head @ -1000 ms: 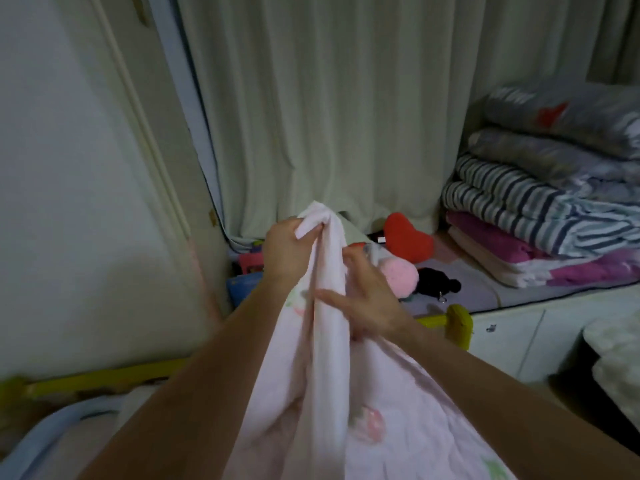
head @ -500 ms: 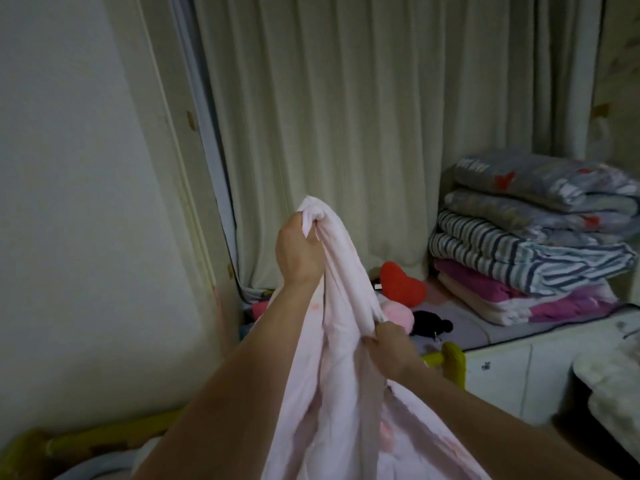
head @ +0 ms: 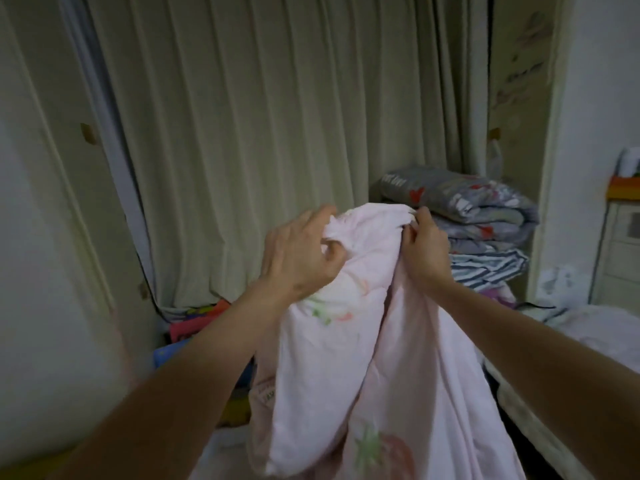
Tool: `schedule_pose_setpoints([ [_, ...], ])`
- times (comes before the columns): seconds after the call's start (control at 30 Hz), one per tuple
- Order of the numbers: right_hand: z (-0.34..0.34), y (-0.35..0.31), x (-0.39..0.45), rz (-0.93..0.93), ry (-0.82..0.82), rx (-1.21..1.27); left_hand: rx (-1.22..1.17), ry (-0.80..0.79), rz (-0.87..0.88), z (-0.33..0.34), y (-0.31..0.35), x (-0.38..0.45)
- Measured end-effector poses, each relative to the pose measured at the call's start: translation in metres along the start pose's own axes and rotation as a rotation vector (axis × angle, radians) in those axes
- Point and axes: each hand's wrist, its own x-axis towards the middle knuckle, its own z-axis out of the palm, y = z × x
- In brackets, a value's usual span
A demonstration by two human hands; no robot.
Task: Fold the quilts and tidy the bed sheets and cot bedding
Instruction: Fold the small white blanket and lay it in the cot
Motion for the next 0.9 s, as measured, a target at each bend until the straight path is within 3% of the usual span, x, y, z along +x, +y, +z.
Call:
schedule_pose_setpoints([
  [0.07,-0.017,0.014,0.020,-0.084,-0.088,-0.015,0.222,-0.229,-0.037,0.019,0.023,0.011],
  [0.13,-0.030,0.033,0.034,-0.172,-0.181,0.006,0.300,-0.347,-0.144,0.040,0.040,0.025],
  [0.37,-0.018,0.076,0.016,-0.357,-0.410,0.237,-0.179,-0.599,-0.352,0.102,0.055,0.025],
  [0.47,-0.003,0.085,0.000,-0.312,-0.464,0.296,-0.214,-0.571,-0.316,0.135,0.061,0.010],
  [0.63,0.013,0.115,-0.046,-0.153,-0.614,0.287,0.285,-0.451,-0.217,0.162,0.056,-0.010],
  [0.9,0.044,0.178,-0.125,0.239,-0.975,-0.129,0.271,-0.224,-0.292,0.161,0.019,-0.026],
])
